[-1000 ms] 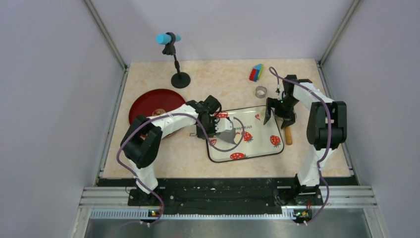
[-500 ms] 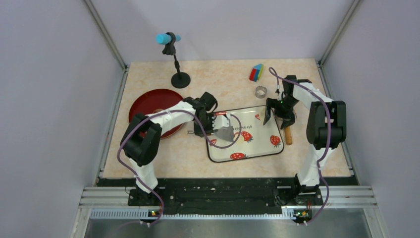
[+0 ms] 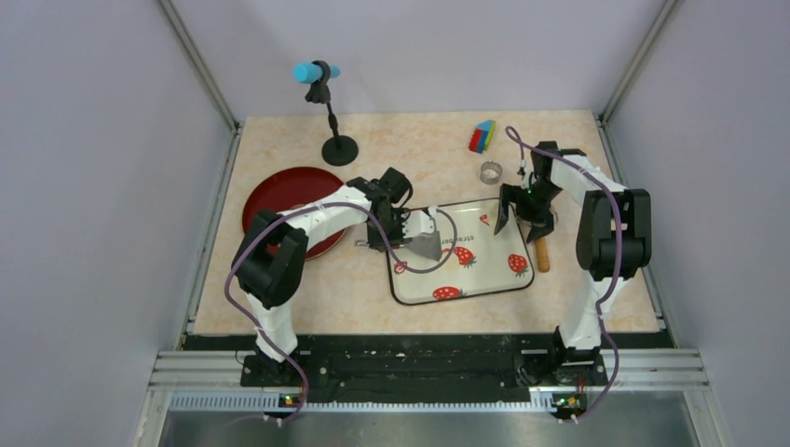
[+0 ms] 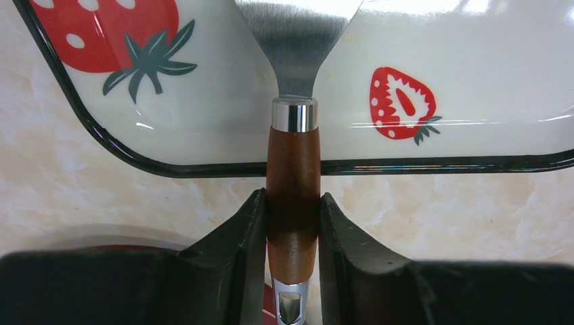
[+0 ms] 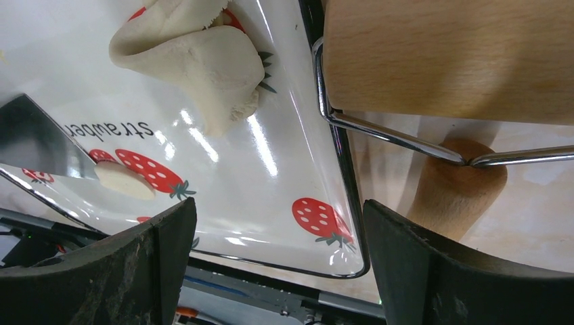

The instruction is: Roll out the dumpling wrappers from the dough

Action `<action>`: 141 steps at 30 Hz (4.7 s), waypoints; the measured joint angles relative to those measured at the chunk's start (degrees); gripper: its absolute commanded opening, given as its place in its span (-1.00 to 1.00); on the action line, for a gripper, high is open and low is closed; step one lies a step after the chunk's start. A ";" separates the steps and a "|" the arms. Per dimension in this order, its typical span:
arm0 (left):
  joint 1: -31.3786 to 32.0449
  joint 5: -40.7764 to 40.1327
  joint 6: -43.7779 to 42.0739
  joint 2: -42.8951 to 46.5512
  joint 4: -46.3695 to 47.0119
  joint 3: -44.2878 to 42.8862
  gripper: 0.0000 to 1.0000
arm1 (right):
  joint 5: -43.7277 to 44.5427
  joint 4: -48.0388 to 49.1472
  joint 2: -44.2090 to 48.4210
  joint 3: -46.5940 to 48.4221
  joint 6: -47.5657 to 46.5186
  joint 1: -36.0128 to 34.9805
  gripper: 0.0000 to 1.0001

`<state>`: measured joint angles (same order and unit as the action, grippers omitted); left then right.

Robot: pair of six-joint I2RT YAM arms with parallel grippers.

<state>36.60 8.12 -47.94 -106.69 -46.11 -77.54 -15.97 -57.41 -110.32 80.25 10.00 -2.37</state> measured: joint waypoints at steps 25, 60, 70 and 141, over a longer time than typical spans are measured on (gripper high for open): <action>1.03 0.87 0.04 -0.50 2.93 1.42 -1.00 | -0.96 0.02 -0.33 0.00 -0.02 0.00 0.79; 4.55 -0.68 -3.06 0.15 0.37 0.46 -1.00 | -1.11 0.02 -0.57 0.00 -0.63 0.00 0.80; 5.92 -1.51 -0.70 -0.96 0.28 -0.17 -1.00 | -1.18 0.02 -0.92 0.02 -0.87 0.00 0.80; -23.85 -6.84 43.54 30.91 23.63 25.68 -1.00 | -27.43 12.72 -34.64 48.13 25.07 -26.18 -0.61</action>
<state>12.75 1.28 -4.40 -75.79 -22.48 -51.86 -43.40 -44.69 -144.97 128.38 35.07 -28.56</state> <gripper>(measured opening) 0.321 0.309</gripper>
